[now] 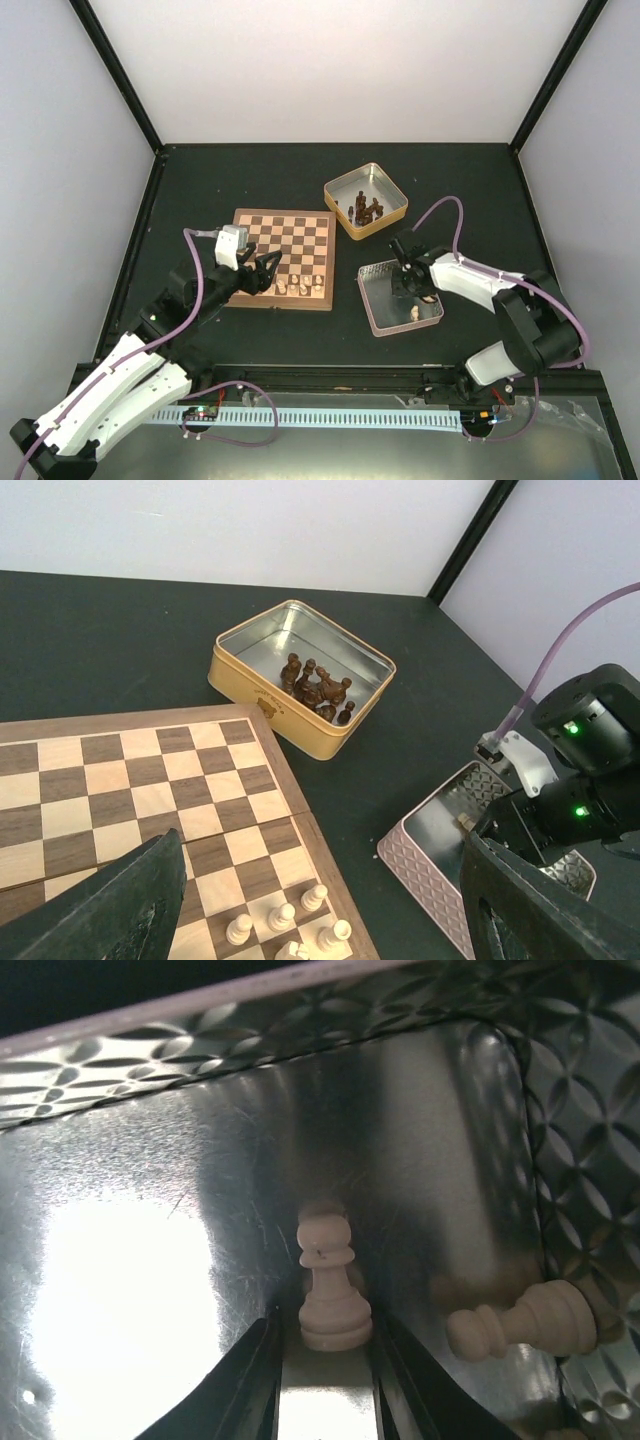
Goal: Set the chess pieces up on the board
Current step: Pick up the chess piece from the storage box.
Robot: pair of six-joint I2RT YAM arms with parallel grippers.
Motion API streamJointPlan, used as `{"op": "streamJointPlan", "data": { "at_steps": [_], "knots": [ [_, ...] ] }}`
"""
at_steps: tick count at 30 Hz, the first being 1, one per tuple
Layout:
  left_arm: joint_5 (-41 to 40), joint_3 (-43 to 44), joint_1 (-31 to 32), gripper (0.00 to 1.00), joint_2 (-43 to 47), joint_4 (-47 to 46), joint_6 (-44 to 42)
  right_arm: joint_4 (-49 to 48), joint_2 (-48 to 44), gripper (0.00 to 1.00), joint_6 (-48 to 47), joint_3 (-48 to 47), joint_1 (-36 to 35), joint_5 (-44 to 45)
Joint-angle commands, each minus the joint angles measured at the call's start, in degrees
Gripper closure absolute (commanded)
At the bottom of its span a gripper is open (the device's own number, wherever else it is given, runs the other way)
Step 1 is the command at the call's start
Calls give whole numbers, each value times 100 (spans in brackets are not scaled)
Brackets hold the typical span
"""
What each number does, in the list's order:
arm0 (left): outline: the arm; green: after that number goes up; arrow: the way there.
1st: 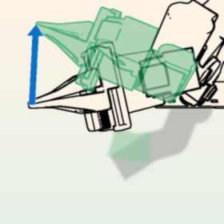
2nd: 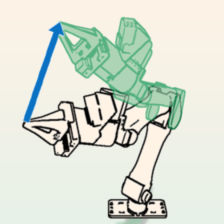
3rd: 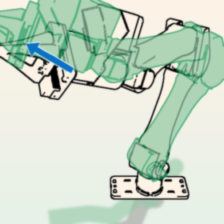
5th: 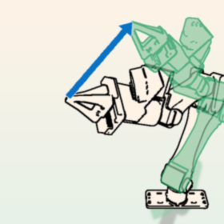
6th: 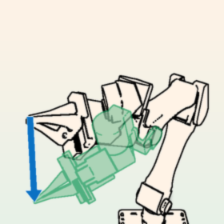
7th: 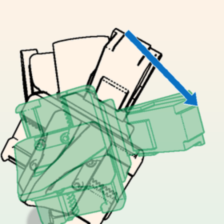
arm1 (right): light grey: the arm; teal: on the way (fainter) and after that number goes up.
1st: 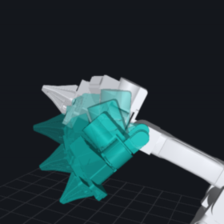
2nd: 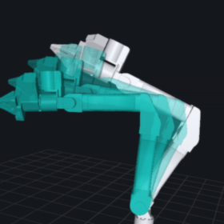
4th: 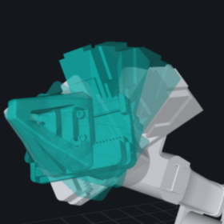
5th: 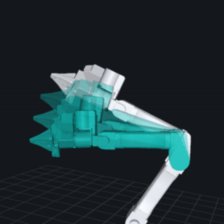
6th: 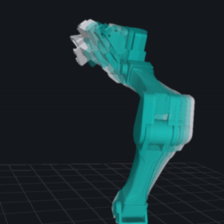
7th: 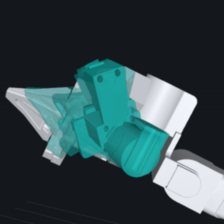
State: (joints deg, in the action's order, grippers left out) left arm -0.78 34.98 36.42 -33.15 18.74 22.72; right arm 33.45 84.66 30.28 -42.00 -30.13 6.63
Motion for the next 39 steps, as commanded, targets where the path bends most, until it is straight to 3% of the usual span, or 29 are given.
{"op": "streamJointPlan", "data": {
  "at_steps": [1, 15, 19, 22, 25, 33, 39],
  "knots": [
    [100, 44, -36, 23, -43, -170, 2, 412, 173, 73, -56, -32, -114, 112],
    [102, 69, -32, 23, -61, -134, 30, 57, 693, 71, -95, -255, -125, 492],
    [101, 78, -34, 23, -52, -113, 28, 66, 650, 80, -30, -274, -125, 494],
    [123, 75, -31, 23, -64, -114, 74, 87, 472, 92, -24, -212, -125, 467],
    [225, 69, -33, 23, -105, -170, 158, 23, 192, 94, -117, -150, -125, 360],
    [963, 355, -31, 23, -599, -216, 830, -1187, -1146, 94, -984, 108, -169, -1088],
    [2003, 745, -35, 23, -1428, -303, 1573, -2442, -2159, 92, -1593, 291, -331, -2252]
  ]
}}
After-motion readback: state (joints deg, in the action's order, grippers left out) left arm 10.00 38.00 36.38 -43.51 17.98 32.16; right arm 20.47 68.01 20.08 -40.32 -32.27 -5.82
